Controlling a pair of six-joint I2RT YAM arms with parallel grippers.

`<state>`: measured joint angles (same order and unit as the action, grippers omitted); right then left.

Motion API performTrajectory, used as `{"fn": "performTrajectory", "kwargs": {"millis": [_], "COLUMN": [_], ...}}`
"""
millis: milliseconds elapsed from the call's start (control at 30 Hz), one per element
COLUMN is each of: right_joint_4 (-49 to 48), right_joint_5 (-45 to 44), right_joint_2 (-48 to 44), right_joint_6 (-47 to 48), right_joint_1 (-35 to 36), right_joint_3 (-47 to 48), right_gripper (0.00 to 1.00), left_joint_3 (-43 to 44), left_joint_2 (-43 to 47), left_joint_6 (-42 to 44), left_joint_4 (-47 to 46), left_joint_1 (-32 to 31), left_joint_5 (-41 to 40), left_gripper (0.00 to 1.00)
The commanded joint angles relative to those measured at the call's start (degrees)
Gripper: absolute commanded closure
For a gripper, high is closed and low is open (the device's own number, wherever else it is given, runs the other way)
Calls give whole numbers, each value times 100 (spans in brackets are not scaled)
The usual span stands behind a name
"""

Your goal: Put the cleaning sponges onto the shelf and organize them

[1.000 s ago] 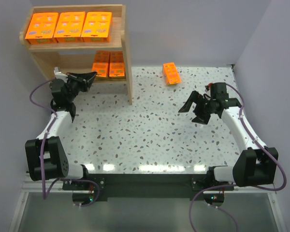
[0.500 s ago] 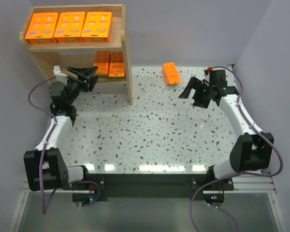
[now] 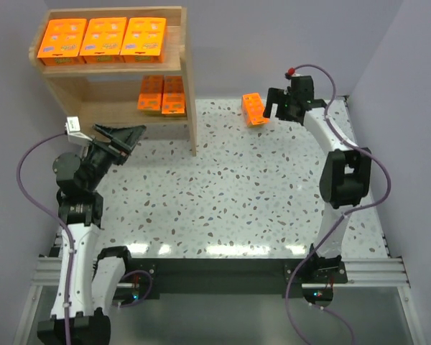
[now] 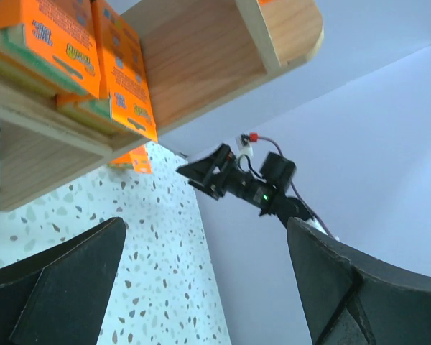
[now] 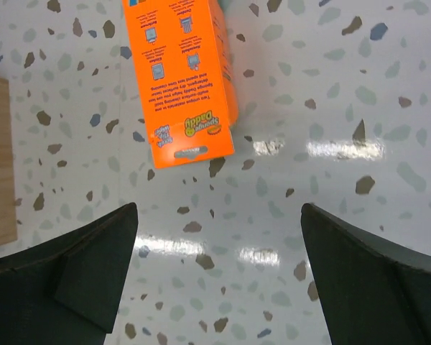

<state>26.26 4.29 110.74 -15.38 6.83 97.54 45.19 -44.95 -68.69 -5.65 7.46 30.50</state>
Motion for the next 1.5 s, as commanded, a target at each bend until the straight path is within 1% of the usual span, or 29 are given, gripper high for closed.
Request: {"fn": "performTrajectory", "kwargs": {"millis": [0, 33, 67, 133, 167, 233, 300, 367, 433, 500, 633, 767, 933, 967, 1067, 1100, 1167, 1200, 1267, 1300, 1367, 1433, 1467], "right_joint_4": [-480, -847, -1033, -1280, -1281, -1185, -1106, -1254, -1255, -1246, -1264, -1308, -1247, -1211, -939, -747, -561, -526, -543, -491, -403, -253, -201], "right_joint_5": [-254, -202, -53, -60, -17, 159, -76, -218, -664, -868, -869, -693, -614, -605, -632, -553, -553, -544, -517, -526, -561, -500, -491], "right_joint_2": [630, 729, 808, 1124, 1291, 1781, 2056, 2329, 2609, 2803, 3173, 3401, 3253, 3200, 2945, 2858, 2568, 2436, 2006, 1883, 1505, 1215, 857], "right_joint_6": [772, 843, 1122, 1308, 1327, 1353, 1511, 1502, 1511, 1643, 1538, 1134, 896, 905, 1010, 1019, 967, 923, 800, 773, 633, 545, 457], "right_joint_1": [222, 248, 336, 415, 416, 468, 556, 574, 626, 627, 635, 635, 670, 723, 863, 890, 951, 969, 987, 996, 1013, 1022, 1066], "right_joint_3": [616, 635, 661, 889, 1055, 1652, 2152, 2217, 2383, 2515, 2595, 2665, 2683, 2683, 2631, 2604, 2421, 2289, 1833, 1717, 1358, 1050, 665], "right_gripper": [1, 1, 1, 1, 1, 1, 1, 1, 1, 1, 1, 1, 1, 3, 15, 26, 38, 54, 71, 83, 89, 90, 90], "left_joint_3": [-220, -386, -466, -572, -581, -547, -485, -327, -230, -151, -107, -133, -98, -98, -177, -229, -309, -396, -493, -607, -713, -853, -880], "left_joint_2": [802, 986, 1301, 1576, 1803, 2024, 2288, 2464, 2561, 2666, 2824, 2930, 2904, 2878, 2773, 2755, 2702, 2702, 2684, 2684, 2649, 2597, 2588], "left_joint_6": [786, 795, 787, 883, 927, 1146, 1339, 1428, 1463, 1524, 1525, 1455, 1568, 1638, 1753, 1762, 1788, 1788, 1780, 1771, 1771, 1780, 1797], "left_joint_4": [1364, 1495, 1705, 1987, 2363, 2717, 3270, 3717, 3886, 4159, 4554, 4695, 4801, 4810, 4758, 4731, 4626, 4591, 4450, 4380, 4231, 4117, 4090], "left_joint_1": [18, 18, 18, 18, 18, 18, 27, 18, 18, 18, 18, 18, 18, 27, 18, 18, 18, 18, 27, 18, 18, 18, 18], "left_joint_5": [17, 0, 52, 70, 61, 0, -166, -255, -299, -386, -519, -545, -519, -501, -362, -326, -194, -159, -36, 25, 157, 245, 281], "left_gripper": [0, 0, 0, 0, 0, 0, 0, 0, 0, 0, 0, 0, 0, 0, 0, 0, 0, 0, 1, 1, 1, 1, 1]}}
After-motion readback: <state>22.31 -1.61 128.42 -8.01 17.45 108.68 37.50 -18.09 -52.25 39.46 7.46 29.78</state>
